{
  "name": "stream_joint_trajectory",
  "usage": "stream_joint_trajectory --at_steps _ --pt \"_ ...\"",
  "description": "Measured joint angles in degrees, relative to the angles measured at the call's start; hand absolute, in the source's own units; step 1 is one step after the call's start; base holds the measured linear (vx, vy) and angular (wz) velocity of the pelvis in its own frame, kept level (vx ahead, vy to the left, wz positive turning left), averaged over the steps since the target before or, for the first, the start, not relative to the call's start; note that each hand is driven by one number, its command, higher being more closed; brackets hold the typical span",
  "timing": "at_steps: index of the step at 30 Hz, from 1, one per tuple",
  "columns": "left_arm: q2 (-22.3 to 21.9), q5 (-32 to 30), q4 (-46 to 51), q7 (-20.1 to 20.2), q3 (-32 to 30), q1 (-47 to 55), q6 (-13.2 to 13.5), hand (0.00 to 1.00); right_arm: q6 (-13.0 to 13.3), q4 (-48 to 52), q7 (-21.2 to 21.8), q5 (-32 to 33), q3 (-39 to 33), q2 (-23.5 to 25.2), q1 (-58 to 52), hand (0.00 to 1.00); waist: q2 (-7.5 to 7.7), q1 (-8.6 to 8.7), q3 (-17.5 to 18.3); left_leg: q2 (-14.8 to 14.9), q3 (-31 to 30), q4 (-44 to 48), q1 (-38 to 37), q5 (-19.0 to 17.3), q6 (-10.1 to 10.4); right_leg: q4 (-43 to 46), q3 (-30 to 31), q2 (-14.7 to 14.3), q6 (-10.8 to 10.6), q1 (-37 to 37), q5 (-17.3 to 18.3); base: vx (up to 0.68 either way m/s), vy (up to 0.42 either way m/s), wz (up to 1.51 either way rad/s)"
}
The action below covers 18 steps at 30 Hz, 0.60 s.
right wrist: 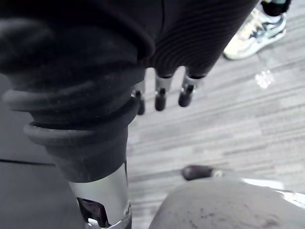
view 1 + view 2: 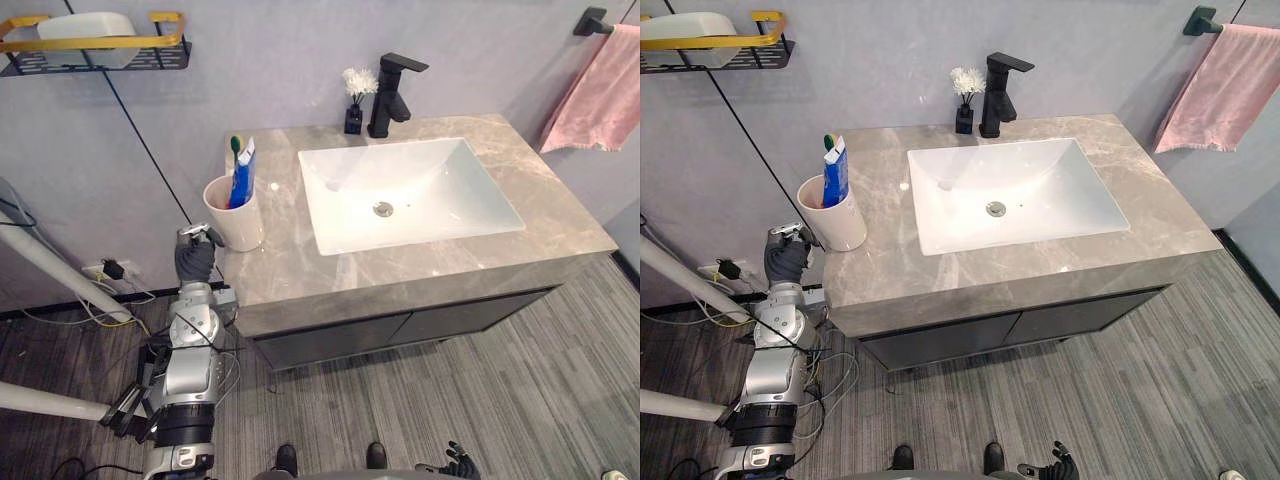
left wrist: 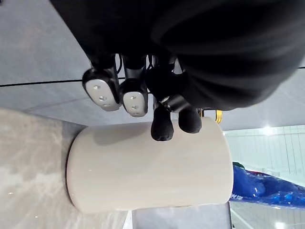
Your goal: Organize washtable
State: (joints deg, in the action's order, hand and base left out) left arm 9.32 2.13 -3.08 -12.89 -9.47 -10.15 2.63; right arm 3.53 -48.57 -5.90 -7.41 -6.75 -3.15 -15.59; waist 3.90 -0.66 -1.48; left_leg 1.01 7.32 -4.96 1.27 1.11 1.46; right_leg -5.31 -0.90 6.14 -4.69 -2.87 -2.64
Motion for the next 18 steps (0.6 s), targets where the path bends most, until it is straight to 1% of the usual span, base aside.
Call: stream_joint_trajectory --at_steps 7,10,18 --pt "0.1 0.9 -2.1 0.1 0.5 -0.1 -0.1 1.0 0.0 0.0 0.0 0.0 0.0 0.0 -0.1 0.0 0.02 0.11 0.0 0.0 0.5 0.0 0.1 0.0 0.0 -0.2 0.5 0.0 0.0 -0.3 -0.4 0.0 -0.001 -0.04" --pt "0.1 1.8 -2.2 0.2 1.4 -0.1 -0.1 1.0 0.0 0.0 0.0 0.0 0.0 0.0 -0.1 0.0 0.06 0.08 0.0 -0.1 0.5 0.0 0.1 0.0 0.0 -0.2 0.5 0.0 0.0 -0.3 -0.5 0.0 0.0 0.0" --pt "0.1 2.0 -2.2 0.3 2.9 -0.1 -0.1 1.0 0.0 0.4 -0.1 0.0 0.0 0.0 -0.2 0.0 0.35 -0.01 -0.1 -0.1 0.5 0.1 0.1 0.0 0.0 -0.2 0.5 0.0 -0.1 -0.3 -0.5 0.0 0.0 0.0"
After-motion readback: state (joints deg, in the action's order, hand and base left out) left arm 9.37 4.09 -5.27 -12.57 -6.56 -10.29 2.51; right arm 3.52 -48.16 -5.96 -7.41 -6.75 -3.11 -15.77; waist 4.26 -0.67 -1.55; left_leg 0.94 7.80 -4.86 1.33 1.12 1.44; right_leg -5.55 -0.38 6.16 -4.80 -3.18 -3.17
